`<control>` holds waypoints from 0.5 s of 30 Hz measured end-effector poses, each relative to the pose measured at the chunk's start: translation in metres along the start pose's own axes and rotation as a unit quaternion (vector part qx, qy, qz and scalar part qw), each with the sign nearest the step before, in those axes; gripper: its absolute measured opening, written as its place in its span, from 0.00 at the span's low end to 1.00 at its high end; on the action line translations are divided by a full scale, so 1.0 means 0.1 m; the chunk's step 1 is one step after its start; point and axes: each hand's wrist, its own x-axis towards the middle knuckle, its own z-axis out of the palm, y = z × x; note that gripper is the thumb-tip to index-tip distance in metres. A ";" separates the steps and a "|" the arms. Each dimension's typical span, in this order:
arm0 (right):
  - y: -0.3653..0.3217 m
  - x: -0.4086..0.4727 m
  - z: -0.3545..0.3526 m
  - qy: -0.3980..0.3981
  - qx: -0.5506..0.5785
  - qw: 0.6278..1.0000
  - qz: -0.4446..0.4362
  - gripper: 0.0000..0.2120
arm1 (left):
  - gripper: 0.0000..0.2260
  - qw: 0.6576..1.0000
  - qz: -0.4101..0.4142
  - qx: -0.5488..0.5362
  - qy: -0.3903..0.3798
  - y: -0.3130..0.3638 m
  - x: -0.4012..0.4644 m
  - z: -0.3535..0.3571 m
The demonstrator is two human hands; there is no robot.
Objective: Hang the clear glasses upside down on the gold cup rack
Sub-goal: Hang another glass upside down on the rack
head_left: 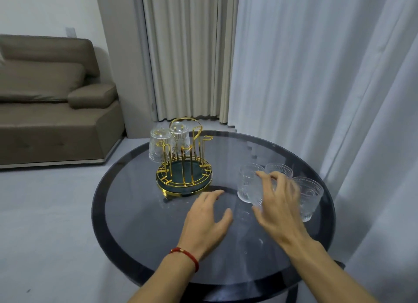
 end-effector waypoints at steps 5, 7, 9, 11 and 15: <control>-0.35 -0.04 -0.11 -0.069 0.186 0.967 -0.158 0.50 | 0.34 0.920 -0.138 -0.355 -0.092 0.14 0.05 -0.02; -0.43 -0.04 -0.09 -0.090 0.185 0.959 -0.197 0.51 | 0.29 0.912 -0.131 -0.384 -0.065 0.11 0.06 -0.03; -0.48 -0.01 -0.08 -0.111 0.201 0.951 -0.207 0.52 | 0.27 0.906 -0.130 -0.400 -0.049 0.06 0.07 -0.05; -0.50 0.05 -0.06 -0.128 0.233 0.942 -0.205 0.53 | 0.26 0.907 -0.137 -0.395 -0.042 0.01 0.08 -0.07; -0.51 0.10 0.02 -0.127 0.302 0.933 -0.150 0.51 | 0.25 0.877 -0.187 -0.441 0.038 -0.01 0.15 -0.08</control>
